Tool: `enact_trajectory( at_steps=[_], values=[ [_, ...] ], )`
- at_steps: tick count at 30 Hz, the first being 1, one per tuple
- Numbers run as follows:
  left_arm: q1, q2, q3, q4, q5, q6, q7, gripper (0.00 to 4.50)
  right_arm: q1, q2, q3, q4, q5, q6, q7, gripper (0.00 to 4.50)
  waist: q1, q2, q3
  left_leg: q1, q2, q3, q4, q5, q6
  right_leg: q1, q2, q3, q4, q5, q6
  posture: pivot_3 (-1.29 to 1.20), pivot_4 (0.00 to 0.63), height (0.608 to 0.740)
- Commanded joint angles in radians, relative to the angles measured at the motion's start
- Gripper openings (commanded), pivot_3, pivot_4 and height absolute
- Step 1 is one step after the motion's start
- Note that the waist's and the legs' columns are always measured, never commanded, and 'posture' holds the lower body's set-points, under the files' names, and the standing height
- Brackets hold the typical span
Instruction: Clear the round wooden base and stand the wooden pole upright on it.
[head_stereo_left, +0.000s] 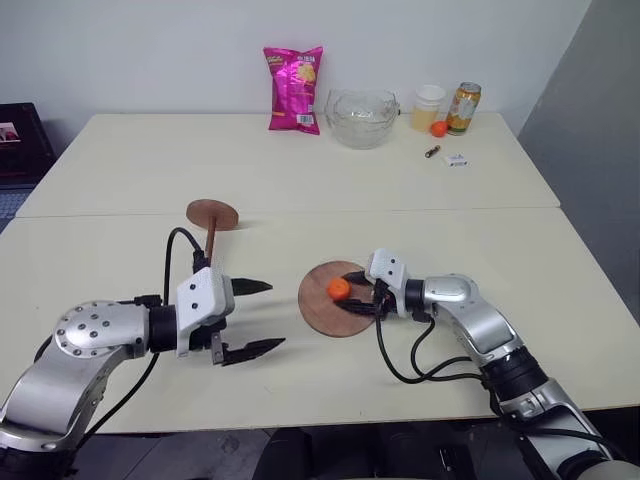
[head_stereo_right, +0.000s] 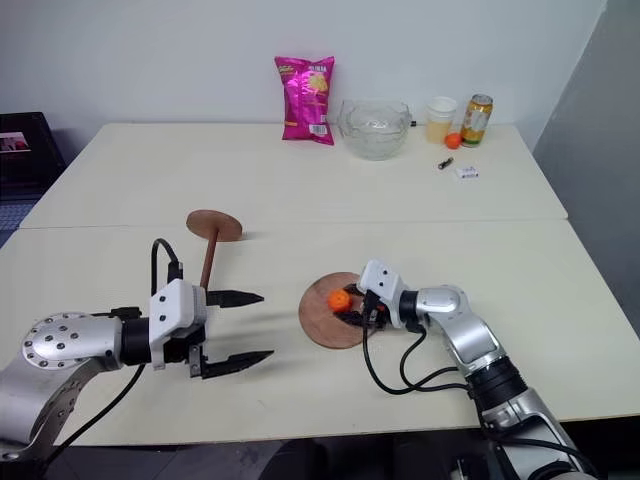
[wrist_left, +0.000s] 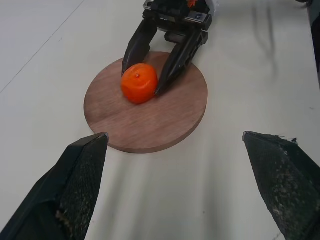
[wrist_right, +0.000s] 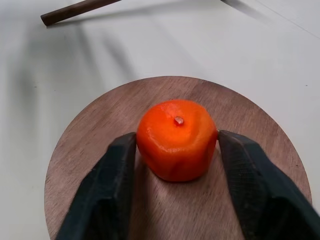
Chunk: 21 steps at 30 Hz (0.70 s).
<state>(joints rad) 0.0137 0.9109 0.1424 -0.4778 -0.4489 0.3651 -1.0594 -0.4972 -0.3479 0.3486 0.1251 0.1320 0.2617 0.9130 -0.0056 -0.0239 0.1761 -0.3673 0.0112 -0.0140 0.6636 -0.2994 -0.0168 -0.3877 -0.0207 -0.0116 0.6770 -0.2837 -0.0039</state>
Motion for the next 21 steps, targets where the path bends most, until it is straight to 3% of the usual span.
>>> enact_trajectory(
  at_steps=[1, 3, 7, 14, 21],
  values=[
    [-0.023, -0.012, -0.006, -0.010, -0.015, -0.006, 0.000, 4.50, 0.000, 0.004, -0.029, -0.025, 0.007, -0.028, -0.003, 1.67, 0.000, 0.000, 0.000, 0.000, 0.000, 0.000, 0.000, 0.000, 0.000, 0.000, 0.000, 0.000, 0.000, 0.000, 0.000, 0.00, 0.150, 0.740],
    [-0.039, -0.023, -0.013, -0.004, -0.020, -0.002, 0.003, 4.50, 0.009, -0.008, -0.048, -0.049, 0.015, -0.028, -0.007, 1.32, 0.001, 0.000, 0.000, 0.000, 0.000, 0.000, 0.000, 0.000, 0.000, 0.000, 0.000, 0.000, 0.000, 0.000, 0.000, 0.00, 0.150, 0.740],
    [-0.119, -0.066, -0.024, 0.019, -0.050, 0.019, 0.031, 4.50, 0.047, -0.101, -0.194, -0.124, 0.038, -0.007, -0.059, 1.05, 0.006, 0.000, 0.000, 0.000, 0.000, 0.000, 0.000, 0.000, 0.000, 0.000, 0.000, 0.000, 0.000, 0.000, 0.000, 0.00, 0.150, 0.740],
    [-0.274, -0.181, -0.096, 0.013, -0.124, 0.090, 0.069, 4.50, 0.122, -0.188, -0.389, -0.059, -0.018, 0.005, -0.252, 0.99, 0.006, -0.001, 0.000, -0.001, -0.001, 0.000, 0.001, 0.000, 0.000, 0.000, 0.000, 0.000, 0.000, 0.000, 0.000, 0.00, 0.150, 0.740],
    [-0.375, -0.263, -0.202, 0.064, -0.055, 0.056, 0.081, 4.50, 0.121, -0.152, -0.507, 0.093, -0.026, 0.002, -0.452, 0.97, -0.005, -0.001, 0.000, 0.001, 0.000, 0.001, 0.001, 0.000, 0.000, 0.000, 0.001, 0.002, 0.002, 0.000, 0.000, 0.00, 0.150, 0.740]
  ],
)
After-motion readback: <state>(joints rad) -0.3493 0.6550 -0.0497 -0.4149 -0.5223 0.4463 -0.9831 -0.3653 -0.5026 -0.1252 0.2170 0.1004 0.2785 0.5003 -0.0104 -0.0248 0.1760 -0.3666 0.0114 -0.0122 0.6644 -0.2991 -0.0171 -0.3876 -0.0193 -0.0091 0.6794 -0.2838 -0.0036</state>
